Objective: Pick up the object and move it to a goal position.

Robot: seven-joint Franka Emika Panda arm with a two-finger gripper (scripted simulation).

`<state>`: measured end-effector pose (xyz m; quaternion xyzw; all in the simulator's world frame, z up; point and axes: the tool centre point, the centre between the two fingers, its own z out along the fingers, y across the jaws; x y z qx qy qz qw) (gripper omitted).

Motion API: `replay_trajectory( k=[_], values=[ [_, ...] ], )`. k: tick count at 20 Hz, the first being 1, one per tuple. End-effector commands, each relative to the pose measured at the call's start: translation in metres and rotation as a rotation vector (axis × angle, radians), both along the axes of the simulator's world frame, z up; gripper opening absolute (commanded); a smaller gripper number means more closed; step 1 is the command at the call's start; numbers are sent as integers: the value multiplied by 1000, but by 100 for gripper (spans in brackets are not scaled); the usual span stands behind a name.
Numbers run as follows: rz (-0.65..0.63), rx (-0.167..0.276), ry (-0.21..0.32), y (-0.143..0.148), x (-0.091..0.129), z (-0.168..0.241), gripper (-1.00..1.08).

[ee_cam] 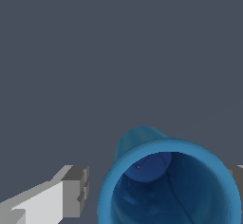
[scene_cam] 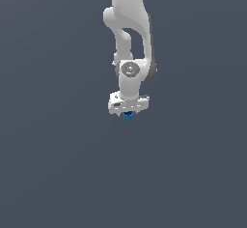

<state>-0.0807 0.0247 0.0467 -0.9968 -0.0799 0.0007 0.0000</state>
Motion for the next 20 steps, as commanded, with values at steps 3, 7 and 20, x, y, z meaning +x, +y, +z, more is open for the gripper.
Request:
replay_trajectory(
  k=[3,7,20],
  values=[
    [0,0,-1,0,1,-6,100],
    [0,0,-1,0,1,-6,-100],
    [0,0,-2,2,0,3,-100]
  ],
)
